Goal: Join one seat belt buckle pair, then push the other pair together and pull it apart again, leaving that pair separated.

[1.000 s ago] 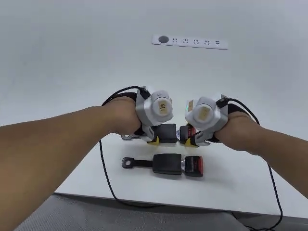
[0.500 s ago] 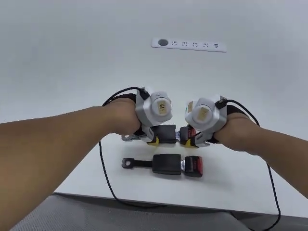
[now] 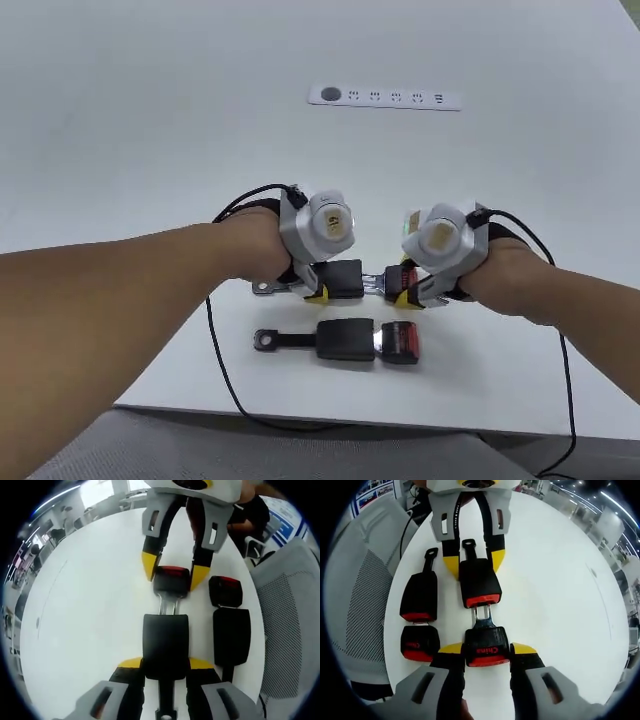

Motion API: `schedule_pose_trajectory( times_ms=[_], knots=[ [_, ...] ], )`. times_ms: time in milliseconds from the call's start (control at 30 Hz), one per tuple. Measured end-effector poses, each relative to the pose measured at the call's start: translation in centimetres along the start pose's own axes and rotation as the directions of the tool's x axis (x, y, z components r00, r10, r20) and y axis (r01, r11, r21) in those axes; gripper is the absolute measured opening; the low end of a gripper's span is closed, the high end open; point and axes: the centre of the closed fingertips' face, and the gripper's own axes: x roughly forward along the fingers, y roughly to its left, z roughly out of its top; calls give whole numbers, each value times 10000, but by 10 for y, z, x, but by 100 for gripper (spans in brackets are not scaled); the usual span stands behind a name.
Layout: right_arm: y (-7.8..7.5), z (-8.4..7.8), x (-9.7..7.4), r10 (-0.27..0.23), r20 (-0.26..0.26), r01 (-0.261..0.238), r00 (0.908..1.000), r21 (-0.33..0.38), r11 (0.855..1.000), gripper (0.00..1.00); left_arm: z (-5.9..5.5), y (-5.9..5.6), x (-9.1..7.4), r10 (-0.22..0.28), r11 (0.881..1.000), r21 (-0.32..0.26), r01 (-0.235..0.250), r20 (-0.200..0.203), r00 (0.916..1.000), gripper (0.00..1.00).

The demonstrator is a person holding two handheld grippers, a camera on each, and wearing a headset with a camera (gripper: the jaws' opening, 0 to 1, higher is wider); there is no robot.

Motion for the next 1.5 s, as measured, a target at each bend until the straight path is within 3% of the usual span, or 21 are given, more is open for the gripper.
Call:
schedule_pose_trajectory(
  times_ms=[400,533,733,933,1000,1067,1133,1200,1300,1400,1467,1500],
  knots=[
    [-7,-56,-26,-333,-581,350,9978,273,9990,34,1,1,-1,50,9999,-105,-48,174,9998,32],
    [-11,-66,-26,-307,-679,341,9972,508,9981,34,1,0,-1,95,9998,-186,-92,194,9998,32],
    [-9,-63,-26,-368,-886,419,9954,561,9975,35,0,1,-1,198,9994,-296,-192,188,9996,32],
    [-20,-65,-29,-1319,-1276,1390,9830,485,9891,47,1,1,-2,371,9979,-534,-357,259,9990,33],
    [-19,-65,-36,-1615,-1344,1699,9777,533,9840,52,-3,5,-4,636,9970,-470,-620,333,9974,43],
    [-18,-60,-44,-1763,-885,1848,9803,984,9778,53,-8,5,-12,752,9963,-464,-726,554,9956,53],
    [-17,-55,-50,-1913,-435,1956,9806,1442,9700,55,-6,3,-23,878,9925,-940,-777,1086,9902,53],
    [-13,-50,-59,-2086,87,2024,9780,2059,9574,57,-10,4,-40,1352,9811,-1578,-1116,1478,9797,54],
    [-2,-46,-66,-2188,734,1910,9730,2755,9421,61,-18,-7,-65,1943,9622,-2290,-1472,1990,9606,56],
    [11,-38,-74,-2298,1160,1865,9663,3000,9355,64,-32,-21,-80,2290,9465,-2766,-1661,2132,9498,61],
    [21,-33,-80,-2312,1520,1721,9610,3257,9297,66,-45,-27,-80,2568,9284,-3270,-1762,2224,9405,64],
    [23,-32,-82,-2364,1573,1739,9588,3328,9268,67,-48,-31,-83,2596,9266,-3332,-1744,2311,9377,66]
  ],
)
